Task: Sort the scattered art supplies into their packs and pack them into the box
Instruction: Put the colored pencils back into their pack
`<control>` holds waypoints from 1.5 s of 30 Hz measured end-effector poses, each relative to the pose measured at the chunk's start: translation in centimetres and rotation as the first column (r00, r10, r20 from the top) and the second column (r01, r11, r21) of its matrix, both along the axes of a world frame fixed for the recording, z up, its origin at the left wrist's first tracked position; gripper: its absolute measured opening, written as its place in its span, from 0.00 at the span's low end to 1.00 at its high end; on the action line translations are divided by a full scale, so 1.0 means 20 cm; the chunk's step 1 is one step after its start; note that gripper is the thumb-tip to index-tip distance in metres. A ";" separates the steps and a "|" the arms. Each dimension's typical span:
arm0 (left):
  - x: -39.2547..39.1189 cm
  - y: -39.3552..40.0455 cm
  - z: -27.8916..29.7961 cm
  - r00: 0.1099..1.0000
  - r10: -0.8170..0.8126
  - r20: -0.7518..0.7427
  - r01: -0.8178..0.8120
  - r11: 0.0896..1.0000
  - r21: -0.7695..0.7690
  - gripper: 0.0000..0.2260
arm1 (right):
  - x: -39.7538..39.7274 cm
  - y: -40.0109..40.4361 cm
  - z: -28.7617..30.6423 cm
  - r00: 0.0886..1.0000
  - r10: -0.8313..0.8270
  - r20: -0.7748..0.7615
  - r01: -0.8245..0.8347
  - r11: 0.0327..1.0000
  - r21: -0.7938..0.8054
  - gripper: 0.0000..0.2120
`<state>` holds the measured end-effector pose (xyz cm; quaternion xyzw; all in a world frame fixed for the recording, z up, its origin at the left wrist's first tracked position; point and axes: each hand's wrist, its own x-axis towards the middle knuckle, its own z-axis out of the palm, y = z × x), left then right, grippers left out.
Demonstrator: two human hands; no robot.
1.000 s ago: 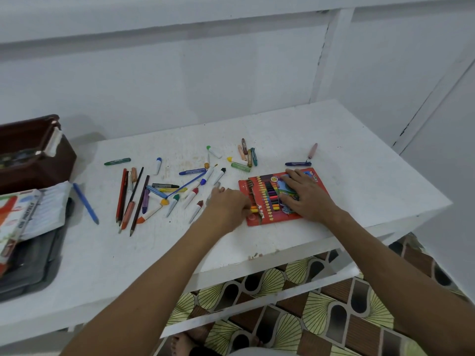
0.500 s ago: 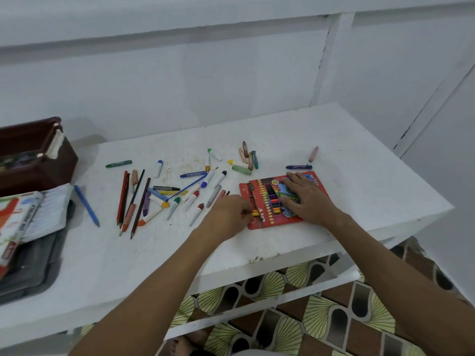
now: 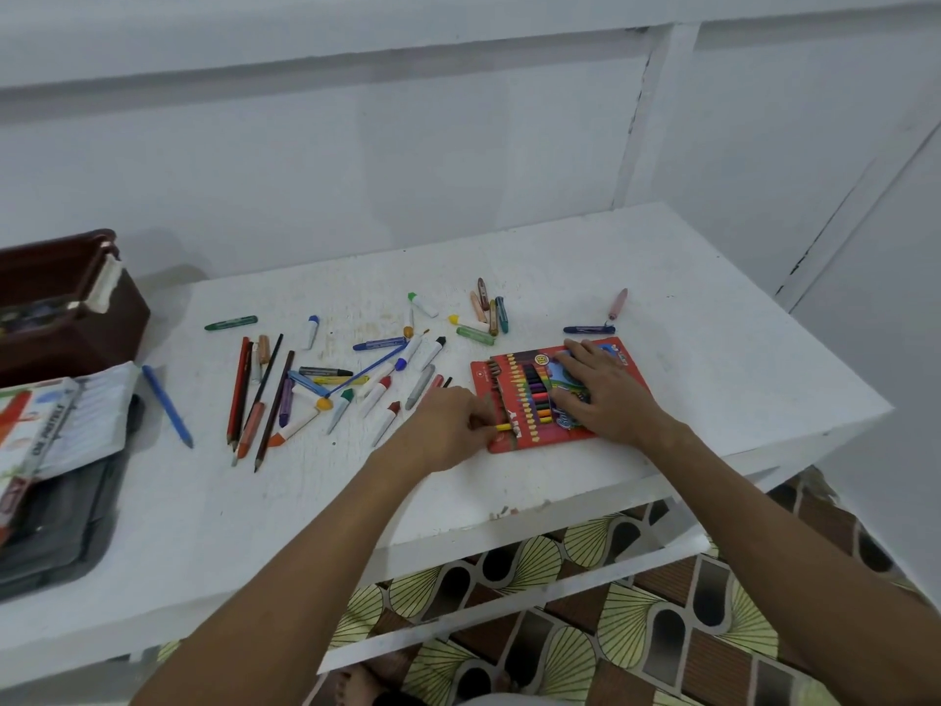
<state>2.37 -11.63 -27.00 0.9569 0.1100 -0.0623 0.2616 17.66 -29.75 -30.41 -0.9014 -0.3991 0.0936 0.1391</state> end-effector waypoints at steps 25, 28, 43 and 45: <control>-0.01 0.04 -0.03 0.989 0.144 0.040 -0.139 0.985 -0.106 0.10 | -0.04 0.06 0.00 0.999 0.027 0.017 -0.027 1.000 0.000 0.31; -0.12 0.19 0.02 0.948 0.278 0.152 -0.278 0.960 -0.023 0.10 | -0.07 0.12 -0.01 0.999 0.041 0.022 -0.041 0.999 0.002 0.31; -0.65 0.98 -0.04 0.579 0.814 0.040 -0.814 0.575 0.087 0.15 | -0.20 0.40 -0.02 0.990 0.128 0.051 -0.128 0.992 -0.005 0.32; -0.65 0.98 -0.03 0.598 0.801 0.016 -0.800 0.595 0.081 0.14 | -0.22 0.43 -0.03 0.990 0.129 0.058 -0.130 0.992 0.005 0.32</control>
